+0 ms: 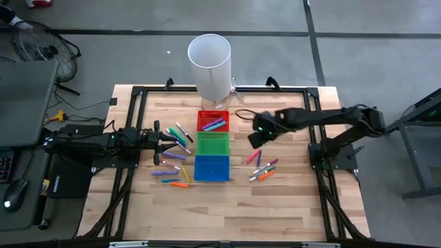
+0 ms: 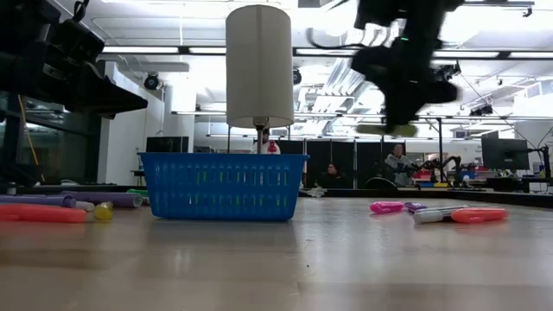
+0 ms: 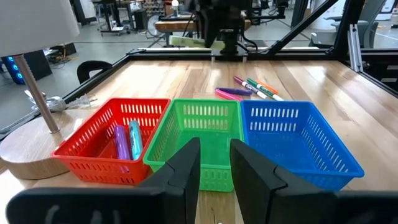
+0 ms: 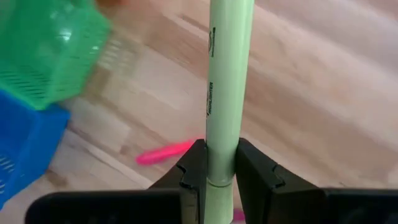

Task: Pick & Place Markers
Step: Put the light green highlighter into the red bin

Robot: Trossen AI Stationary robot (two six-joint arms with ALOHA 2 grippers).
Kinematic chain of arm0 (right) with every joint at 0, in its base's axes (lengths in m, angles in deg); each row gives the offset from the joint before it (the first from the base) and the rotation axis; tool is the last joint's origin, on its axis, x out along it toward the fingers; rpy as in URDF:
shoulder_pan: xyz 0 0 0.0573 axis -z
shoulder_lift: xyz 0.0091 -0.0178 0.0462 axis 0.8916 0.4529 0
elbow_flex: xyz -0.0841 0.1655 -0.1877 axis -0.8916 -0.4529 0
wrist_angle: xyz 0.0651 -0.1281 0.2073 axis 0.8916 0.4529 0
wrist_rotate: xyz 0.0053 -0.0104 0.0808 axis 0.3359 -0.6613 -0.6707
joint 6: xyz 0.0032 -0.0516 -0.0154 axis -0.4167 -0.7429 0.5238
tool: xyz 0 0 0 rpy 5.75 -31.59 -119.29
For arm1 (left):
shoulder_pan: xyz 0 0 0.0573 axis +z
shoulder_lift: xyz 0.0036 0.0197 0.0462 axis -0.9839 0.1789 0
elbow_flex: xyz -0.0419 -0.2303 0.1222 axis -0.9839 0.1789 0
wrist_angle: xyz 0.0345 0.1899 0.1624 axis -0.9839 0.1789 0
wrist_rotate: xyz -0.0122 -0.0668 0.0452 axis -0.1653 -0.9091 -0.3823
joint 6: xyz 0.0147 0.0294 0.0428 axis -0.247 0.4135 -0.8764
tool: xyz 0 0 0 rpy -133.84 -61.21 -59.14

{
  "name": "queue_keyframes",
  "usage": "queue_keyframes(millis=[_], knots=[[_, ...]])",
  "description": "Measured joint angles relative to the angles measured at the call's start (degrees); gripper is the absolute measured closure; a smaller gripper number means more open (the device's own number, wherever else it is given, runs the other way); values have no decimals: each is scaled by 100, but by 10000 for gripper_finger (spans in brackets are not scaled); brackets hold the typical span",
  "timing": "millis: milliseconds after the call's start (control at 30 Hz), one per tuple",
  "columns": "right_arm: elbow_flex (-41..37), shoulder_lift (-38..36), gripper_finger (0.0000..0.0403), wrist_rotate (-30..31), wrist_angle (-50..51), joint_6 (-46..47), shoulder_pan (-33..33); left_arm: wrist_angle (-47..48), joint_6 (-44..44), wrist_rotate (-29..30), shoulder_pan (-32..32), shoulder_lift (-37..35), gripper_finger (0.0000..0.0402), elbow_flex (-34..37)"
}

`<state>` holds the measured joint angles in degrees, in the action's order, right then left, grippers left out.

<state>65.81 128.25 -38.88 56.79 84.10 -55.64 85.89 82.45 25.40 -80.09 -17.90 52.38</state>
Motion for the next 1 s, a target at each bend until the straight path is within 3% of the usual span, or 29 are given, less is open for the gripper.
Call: queue_keyframes(millis=[367, 667, 833, 1000], knots=[[2757, 2195, 347, -675, 304, -3228, 499, 0, 0, 0, 1, 0, 316, 0], [5092, 3911, 350, -712, 1170, -5211, 615, 0, 0, 0, -1, 0, 316, 0], [5645, 4447, 347, -108, 1343, -5979, 611, 0, 0, 0, 1, 0, 316, 0], [5564, 4576, 348, 450, 1082, -6465, 565, 0, 0, 0, -1, 0, 316, 0]])
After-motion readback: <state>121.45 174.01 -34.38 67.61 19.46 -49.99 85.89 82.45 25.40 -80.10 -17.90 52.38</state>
